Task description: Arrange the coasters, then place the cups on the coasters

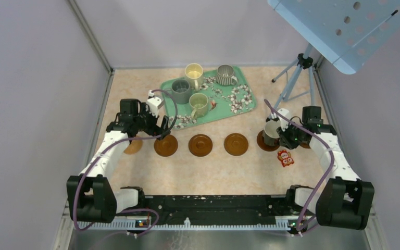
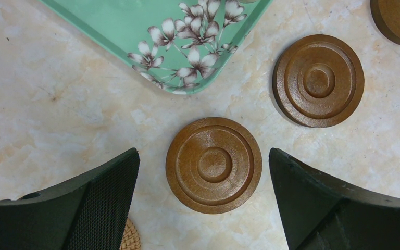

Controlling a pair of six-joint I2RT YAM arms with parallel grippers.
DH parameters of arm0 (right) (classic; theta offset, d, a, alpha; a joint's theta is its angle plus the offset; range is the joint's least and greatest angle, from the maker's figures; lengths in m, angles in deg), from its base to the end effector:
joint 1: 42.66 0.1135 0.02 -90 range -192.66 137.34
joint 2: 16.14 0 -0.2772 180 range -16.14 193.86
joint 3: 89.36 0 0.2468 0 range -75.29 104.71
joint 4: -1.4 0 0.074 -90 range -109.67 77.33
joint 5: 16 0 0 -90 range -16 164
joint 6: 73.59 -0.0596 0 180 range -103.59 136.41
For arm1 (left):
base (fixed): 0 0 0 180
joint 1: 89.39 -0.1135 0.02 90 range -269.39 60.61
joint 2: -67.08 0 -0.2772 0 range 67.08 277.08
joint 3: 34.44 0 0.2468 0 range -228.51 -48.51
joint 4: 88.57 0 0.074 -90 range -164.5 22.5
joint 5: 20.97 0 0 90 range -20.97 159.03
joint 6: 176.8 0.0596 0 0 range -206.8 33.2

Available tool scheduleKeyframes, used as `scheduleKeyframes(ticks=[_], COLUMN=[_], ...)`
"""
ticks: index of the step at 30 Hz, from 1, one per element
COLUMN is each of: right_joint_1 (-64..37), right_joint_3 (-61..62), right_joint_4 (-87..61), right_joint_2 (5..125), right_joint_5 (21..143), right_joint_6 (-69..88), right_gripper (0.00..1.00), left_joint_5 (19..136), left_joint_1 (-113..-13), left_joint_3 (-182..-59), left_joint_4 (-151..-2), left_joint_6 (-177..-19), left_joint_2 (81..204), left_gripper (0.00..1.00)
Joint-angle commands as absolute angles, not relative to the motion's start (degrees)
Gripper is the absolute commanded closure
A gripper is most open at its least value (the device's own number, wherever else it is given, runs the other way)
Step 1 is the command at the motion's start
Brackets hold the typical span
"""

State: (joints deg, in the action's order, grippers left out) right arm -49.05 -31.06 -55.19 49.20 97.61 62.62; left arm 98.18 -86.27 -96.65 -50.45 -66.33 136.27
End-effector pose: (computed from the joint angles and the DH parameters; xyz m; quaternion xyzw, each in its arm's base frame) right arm 0.2078 0.0007 0.2199 -0.3684 0.8802 0.0796 0.2884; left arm 0.2535 -0.0429 0.2533 0.2769 0.8559 -0.1742 0.4004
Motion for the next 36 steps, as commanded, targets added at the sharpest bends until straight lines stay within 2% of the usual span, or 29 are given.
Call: scheduleKeyframes(ticks=[1, 8, 12, 16, 19, 26, 29, 36], right_joint_1=[-49.91, -50.3, -50.48, -50.82, -51.05, -51.14, -51.12, -51.09], right_joint_3=[-30.35, -30.55, -30.34, -30.11, -29.9, -28.36, -27.05, -19.63], right_joint_4=[-50.19, -50.05, -50.46, -51.14, -52.03, -55.44, -57.33, -62.45], right_joint_2=[49.23, 50.56, 51.0, 51.27, 51.01, 49.99, 49.42, 48.44], right_joint_5=[99.67, 100.05, 100.44, 100.69, 100.73, 100.94, 101.07, 102.18], right_joint_6=[64.09, 64.66, 65.06, 65.43, 65.77, 66.2, 66.33, 63.2], right_gripper=[1.0, 0.99, 0.85, 0.75, 0.63, 0.48, 0.37, 0.29], left_joint_5=[99.55, 99.26, 99.26, 99.17, 99.18, 99.35, 99.44, 99.69], left_joint_1=[-86.31, -86.31, -86.31, -86.31, -86.31, -86.31, -86.31, -86.31], left_joint_3=[-97.58, -97.49, -97.69, -97.7, -97.7, -97.82, -97.81, -97.87], left_joint_4=[-51.03, -51.03, -50.86, -50.86, -50.86, -50.85, -50.86, -50.85], left_joint_6=[-66.41, -66.37, -66.33, -66.33, -66.33, -66.33, -66.33, -66.46], left_joint_2=[136.61, 136.53, 136.59, 136.6, 136.54, 136.61, 136.49, 136.27], left_gripper=[0.01, 0.01, 0.01, 0.01, 0.01, 0.01, 0.01, 0.01])
